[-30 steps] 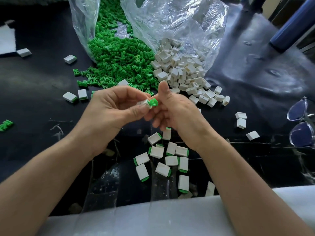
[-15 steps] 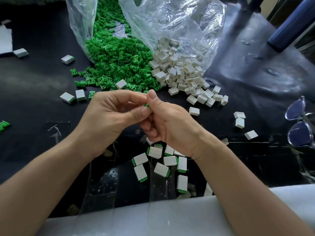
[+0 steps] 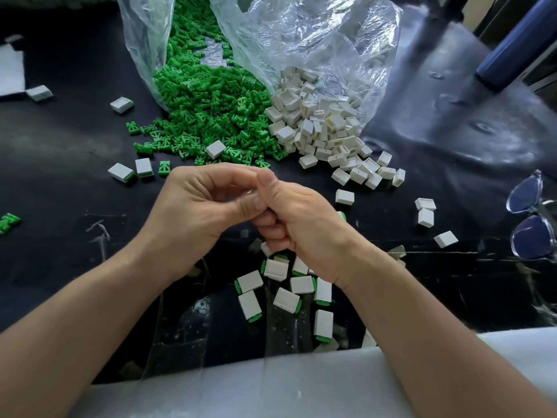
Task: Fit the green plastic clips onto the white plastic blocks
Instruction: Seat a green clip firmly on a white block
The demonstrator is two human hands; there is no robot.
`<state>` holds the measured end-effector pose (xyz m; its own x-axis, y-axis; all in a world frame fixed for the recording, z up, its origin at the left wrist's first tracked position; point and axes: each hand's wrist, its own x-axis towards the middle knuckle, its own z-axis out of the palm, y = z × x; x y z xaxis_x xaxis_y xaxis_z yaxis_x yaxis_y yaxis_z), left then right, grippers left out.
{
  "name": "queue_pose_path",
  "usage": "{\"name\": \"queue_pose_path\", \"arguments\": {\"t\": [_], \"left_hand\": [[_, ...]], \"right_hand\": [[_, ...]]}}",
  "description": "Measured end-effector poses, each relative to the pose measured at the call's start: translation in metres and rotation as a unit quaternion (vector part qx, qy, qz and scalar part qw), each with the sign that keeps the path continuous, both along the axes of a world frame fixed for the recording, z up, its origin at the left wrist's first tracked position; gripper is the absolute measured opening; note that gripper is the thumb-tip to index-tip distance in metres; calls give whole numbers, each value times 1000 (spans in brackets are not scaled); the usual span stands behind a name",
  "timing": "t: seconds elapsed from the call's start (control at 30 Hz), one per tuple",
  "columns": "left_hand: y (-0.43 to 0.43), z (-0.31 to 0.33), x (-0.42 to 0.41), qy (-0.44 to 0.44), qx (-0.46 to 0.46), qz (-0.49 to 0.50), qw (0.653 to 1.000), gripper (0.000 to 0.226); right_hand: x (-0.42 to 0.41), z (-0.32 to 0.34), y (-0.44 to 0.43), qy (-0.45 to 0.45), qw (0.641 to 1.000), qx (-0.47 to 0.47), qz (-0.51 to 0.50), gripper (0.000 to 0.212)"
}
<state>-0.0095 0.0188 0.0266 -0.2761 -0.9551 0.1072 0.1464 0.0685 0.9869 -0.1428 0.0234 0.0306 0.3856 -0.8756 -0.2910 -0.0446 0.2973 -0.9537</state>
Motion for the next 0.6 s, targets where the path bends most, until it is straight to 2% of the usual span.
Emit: {"name": "queue_pose_path", "arguments": {"t": [0.07,0.13,0.2,0.6], "left_hand": [[0,1,0,4,4,-6,1000,21],[-1,1,1,15,12,-3,1000,20],[-2,0,2,19,16,8,1000,19],[-4,-1,5,22,60,-10,998,17]], "right_hand": [[0,0,-1,-24,1000,6,10,39],[-2,2,-3,-61,997,35,28,50],[-3,4,-4,-86,994,58,47,51],[-8,5,-6,-14,999,32,31,36]]}}
